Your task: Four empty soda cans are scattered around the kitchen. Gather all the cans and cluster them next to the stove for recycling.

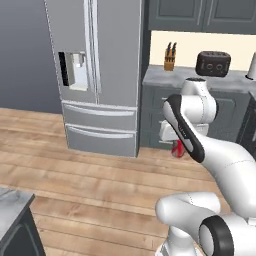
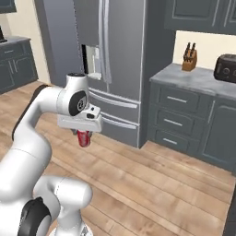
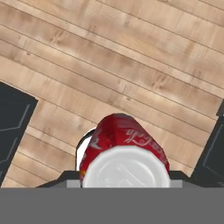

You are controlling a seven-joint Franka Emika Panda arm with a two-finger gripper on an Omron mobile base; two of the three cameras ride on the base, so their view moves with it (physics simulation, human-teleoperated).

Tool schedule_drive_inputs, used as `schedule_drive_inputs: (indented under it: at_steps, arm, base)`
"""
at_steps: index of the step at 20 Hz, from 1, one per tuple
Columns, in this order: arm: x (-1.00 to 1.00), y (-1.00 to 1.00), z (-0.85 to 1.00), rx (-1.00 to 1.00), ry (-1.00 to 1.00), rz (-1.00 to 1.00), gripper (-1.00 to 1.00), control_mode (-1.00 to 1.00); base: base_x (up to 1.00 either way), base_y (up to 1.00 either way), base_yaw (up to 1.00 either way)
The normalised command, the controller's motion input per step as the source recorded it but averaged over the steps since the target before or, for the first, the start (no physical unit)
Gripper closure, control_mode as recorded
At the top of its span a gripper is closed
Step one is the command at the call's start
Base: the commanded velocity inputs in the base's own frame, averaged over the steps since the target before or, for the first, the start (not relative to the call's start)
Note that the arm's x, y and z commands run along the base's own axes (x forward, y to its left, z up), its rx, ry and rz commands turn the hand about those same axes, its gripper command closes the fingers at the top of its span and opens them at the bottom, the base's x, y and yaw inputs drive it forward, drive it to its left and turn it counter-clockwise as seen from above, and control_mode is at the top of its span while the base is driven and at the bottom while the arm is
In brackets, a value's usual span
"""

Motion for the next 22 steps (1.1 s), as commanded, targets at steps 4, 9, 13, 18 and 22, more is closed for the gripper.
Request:
schedule_drive_inputs:
  at_steps: [4,9,13,18,22]
  arm:
    - [0.0,0.0,0.0,0.0,0.0,0.0,1.0,1.0]
    - [0.0,0.0,0.0,0.0,0.0,0.0,1.0,1.0]
    - [0.0,0.0,0.0,0.0,0.0,0.0,1.0,1.0]
    - [0.0,0.0,0.0,0.0,0.0,0.0,1.0,1.0]
    - [0.0,0.0,0.0,0.0,0.0,0.0,1.0,1.0]
  base:
    - [0.48,0.14,0.28]
    - [0.46,0.11,0.29]
    - [0.53,0.08,0.28]
    - [0.79,0.0,0.27]
    - [0.96,0.0,0.23]
